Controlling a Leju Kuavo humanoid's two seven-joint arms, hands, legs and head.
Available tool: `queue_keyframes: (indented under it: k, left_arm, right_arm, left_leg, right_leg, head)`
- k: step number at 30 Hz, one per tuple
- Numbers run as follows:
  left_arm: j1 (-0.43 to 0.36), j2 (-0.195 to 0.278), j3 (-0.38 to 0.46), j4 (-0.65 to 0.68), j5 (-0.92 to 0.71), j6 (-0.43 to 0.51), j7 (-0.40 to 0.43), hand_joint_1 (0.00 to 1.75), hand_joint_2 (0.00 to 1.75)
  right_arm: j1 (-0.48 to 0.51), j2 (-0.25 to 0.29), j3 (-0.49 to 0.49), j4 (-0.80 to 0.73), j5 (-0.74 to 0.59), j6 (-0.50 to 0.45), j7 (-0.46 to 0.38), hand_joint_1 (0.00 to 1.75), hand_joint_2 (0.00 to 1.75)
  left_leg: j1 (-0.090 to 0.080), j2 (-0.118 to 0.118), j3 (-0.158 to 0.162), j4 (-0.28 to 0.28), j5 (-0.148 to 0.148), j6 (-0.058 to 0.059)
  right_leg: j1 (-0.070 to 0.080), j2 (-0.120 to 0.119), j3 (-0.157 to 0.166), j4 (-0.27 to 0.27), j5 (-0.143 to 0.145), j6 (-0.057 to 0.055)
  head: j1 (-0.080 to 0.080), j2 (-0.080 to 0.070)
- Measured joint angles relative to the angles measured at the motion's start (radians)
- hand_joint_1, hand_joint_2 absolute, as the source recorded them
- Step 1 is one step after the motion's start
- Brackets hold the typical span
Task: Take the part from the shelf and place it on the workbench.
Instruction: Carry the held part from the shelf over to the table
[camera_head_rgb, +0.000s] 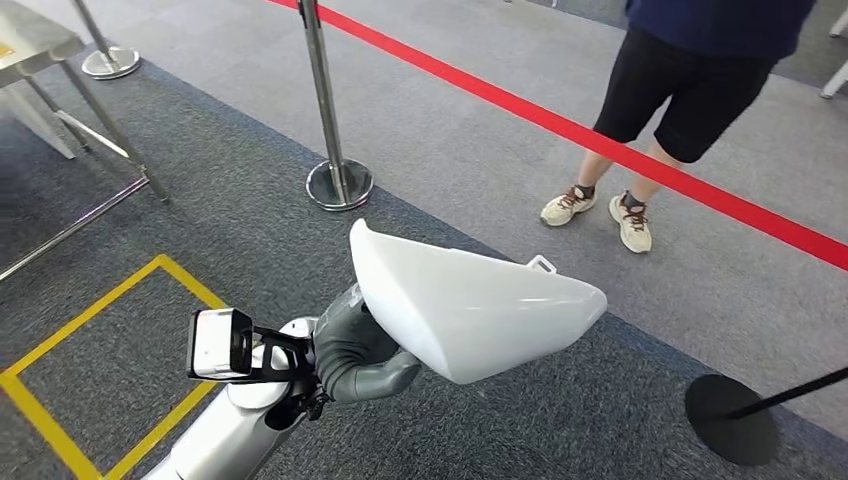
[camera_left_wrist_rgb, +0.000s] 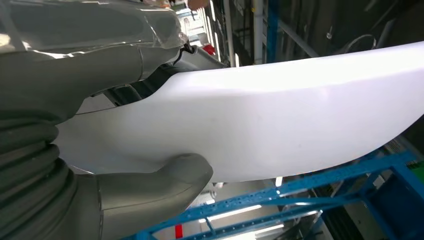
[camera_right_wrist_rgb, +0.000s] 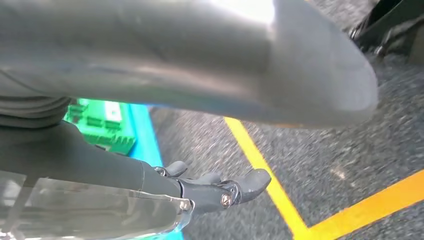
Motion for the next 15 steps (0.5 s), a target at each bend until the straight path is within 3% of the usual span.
queue_keyframes:
  k: [1,2,4,6,8,9,10,12,14,15]
  left_arm:
    - [0.002,0.0,0.0,0.001,-0.002,0.001,0.001,1.75,1.75]
    - [0.005,0.001,0.0,0.002,-0.006,0.002,0.003,1.75,1.75]
    - [0.006,0.003,0.0,0.002,-0.016,0.007,0.004,1.75,1.75]
    - [0.006,0.003,0.0,0.001,-0.025,0.011,0.005,1.75,1.75]
    - [0.008,0.003,0.001,0.0,-0.03,0.012,0.006,1.75,1.75]
    - [0.008,0.004,0.001,-0.001,-0.032,0.012,0.006,1.75,1.75]
    - [0.009,0.005,0.001,-0.001,-0.033,0.012,0.006,1.75,1.75]
    - [0.007,0.006,0.001,0.0,-0.034,0.012,0.006,1.75,1.75]
    - [0.006,0.006,0.001,0.0,-0.037,0.012,0.006,1.75,1.75]
    - [0.007,0.007,0.0,0.001,-0.039,0.012,0.006,1.75,1.75]
  right_arm:
    - [0.002,-0.001,0.0,0.0,0.001,-0.002,-0.002,0.0,0.0]
    - [0.004,-0.001,0.0,0.0,0.003,-0.005,-0.004,0.0,0.0]
    - [0.003,-0.004,0.0,0.0,0.006,-0.008,-0.01,0.0,0.0]
    - [0.002,-0.005,0.0,0.0,0.008,-0.009,-0.014,0.0,0.0]
    - [0.002,-0.006,0.0,0.0,0.009,-0.009,-0.014,0.0,0.0]
    - [0.001,-0.007,0.0,0.0,0.01,-0.009,-0.014,0.0,0.0]
    - [-0.001,-0.008,0.0,0.0,0.01,-0.008,-0.014,0.0,0.0]
    - [-0.005,-0.008,0.0,0.0,0.01,-0.008,-0.016,0.0,0.0]
    - [-0.003,-0.01,0.0,0.0,0.009,-0.01,-0.019,0.0,0.0]
    - [-0.001,-0.01,0.0,0.0,0.009,-0.011,-0.022,0.0,0.0]
  left_leg:
    - [0.001,-0.017,0.0,0.0,0.0,0.0]
    - [0.002,-0.032,0.001,0.001,0.0,0.0]
    - [0.006,-0.062,0.005,0.004,-0.003,-0.006]
    - [0.007,-0.089,0.001,0.012,-0.007,-0.018]
    - [0.009,-0.114,-0.01,0.015,-0.005,-0.033]
    - [0.012,-0.127,-0.014,0.013,-0.003,-0.039]
    - [0.013,-0.124,-0.018,0.013,-0.003,-0.044]
    - [0.011,-0.071,-0.04,0.052,-0.028,-0.052]
    - [0.01,-0.009,-0.098,0.169,-0.088,-0.058]
    - [0.011,0.001,-0.133,0.239,-0.116,-0.059]
  right_leg:
    - [0.0,0.004,-0.026,0.041,-0.006,0.0]
    - [-0.001,0.005,-0.034,0.042,0.009,0.0]
    - [-0.007,0.021,0.007,-0.075,0.086,0.001]
    - [-0.016,0.074,0.061,-0.205,0.138,0.005]
    - [-0.018,0.1,0.078,-0.243,0.14,-0.002]
    - [-0.016,0.089,0.079,-0.243,0.141,-0.01]
    - [-0.015,0.076,0.08,-0.244,0.142,-0.017]
    - [-0.014,0.049,0.082,-0.247,0.143,-0.033]
    - [-0.009,0.02,0.082,-0.247,0.141,-0.042]
    - [-0.007,0.004,0.082,-0.247,0.14,-0.044]
  head:
    - [0.0,0.0]
    - [0.0,0.0]
    - [0.0,0.0]
    - [0.002,0.0]
    - [0.004,0.0]
    - [0.003,0.0]
    - [0.003,0.0]
    - [-0.002,0.0]
    - [-0.008,0.0]
    - [-0.008,0.0]
